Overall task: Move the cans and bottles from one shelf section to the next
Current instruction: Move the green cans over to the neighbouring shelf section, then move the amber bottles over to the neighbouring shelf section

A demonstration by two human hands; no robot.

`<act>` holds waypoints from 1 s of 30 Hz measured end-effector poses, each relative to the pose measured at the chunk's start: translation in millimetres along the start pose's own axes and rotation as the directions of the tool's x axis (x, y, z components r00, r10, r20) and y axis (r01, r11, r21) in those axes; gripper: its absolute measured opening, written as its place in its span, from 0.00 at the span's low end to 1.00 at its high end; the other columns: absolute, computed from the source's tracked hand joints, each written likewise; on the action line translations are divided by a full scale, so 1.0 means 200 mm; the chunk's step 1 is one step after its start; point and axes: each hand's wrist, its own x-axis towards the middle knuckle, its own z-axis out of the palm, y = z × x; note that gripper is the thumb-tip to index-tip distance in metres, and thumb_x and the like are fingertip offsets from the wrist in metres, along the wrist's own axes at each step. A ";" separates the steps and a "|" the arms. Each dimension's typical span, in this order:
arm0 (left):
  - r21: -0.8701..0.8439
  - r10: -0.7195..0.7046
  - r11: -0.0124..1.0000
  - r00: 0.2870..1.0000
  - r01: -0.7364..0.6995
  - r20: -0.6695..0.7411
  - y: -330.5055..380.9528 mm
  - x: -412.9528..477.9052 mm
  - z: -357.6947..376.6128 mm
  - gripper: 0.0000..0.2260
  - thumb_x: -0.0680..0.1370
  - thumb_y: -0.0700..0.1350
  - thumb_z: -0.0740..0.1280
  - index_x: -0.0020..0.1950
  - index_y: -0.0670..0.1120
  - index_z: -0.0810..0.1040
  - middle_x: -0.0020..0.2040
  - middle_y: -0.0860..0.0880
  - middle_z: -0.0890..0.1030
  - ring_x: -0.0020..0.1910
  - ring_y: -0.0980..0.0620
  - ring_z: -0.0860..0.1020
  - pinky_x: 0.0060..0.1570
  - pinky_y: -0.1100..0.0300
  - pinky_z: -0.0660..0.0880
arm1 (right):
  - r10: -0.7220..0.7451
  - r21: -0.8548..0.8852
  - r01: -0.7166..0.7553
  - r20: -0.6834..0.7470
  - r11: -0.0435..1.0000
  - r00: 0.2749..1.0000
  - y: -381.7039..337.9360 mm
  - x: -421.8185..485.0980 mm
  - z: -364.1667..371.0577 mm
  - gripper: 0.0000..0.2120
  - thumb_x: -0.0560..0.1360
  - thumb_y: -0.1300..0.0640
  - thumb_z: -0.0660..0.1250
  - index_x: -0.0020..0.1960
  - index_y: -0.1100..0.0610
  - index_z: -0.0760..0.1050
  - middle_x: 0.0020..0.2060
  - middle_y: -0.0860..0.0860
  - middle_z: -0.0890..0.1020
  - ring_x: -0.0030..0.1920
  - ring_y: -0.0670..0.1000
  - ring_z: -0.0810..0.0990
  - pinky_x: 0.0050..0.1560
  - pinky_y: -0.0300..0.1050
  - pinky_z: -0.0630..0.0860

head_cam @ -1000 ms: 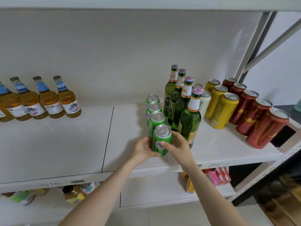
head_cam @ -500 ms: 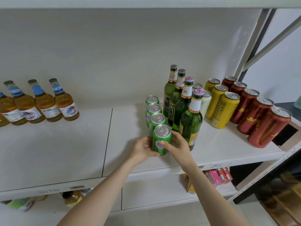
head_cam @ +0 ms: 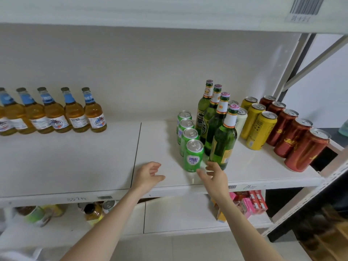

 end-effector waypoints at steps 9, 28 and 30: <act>0.652 0.338 0.729 0.938 -0.210 -0.075 -0.18 -0.39 -0.25 0.21 0.77 0.44 0.69 0.69 0.43 0.75 0.70 0.43 0.74 0.72 0.42 0.69 0.71 0.51 0.65 | -0.267 -0.652 0.266 0.100 0.710 0.959 -0.15 -0.36 0.10 0.31 0.77 0.41 0.65 0.74 0.56 0.66 0.68 0.52 0.73 0.68 0.57 0.71 0.64 0.55 0.69; 0.930 0.392 0.304 0.917 -0.209 0.078 -0.38 -0.49 -1.17 0.30 0.82 0.59 0.54 0.81 0.52 0.50 0.82 0.45 0.46 0.80 0.45 0.42 0.76 0.44 0.36 | -0.228 -0.752 0.201 0.069 0.627 0.971 -0.65 -0.75 0.89 0.34 0.77 0.39 0.62 0.78 0.52 0.59 0.78 0.53 0.62 0.78 0.55 0.58 0.75 0.61 0.54; 0.928 0.389 0.297 0.916 -0.224 0.097 -0.41 -0.47 -1.26 0.30 0.82 0.59 0.54 0.81 0.52 0.49 0.82 0.45 0.46 0.80 0.45 0.42 0.76 0.44 0.37 | -0.228 -0.756 0.191 0.056 0.626 0.972 -0.71 -0.78 0.98 0.34 0.78 0.38 0.61 0.78 0.52 0.58 0.78 0.53 0.62 0.78 0.55 0.57 0.75 0.61 0.53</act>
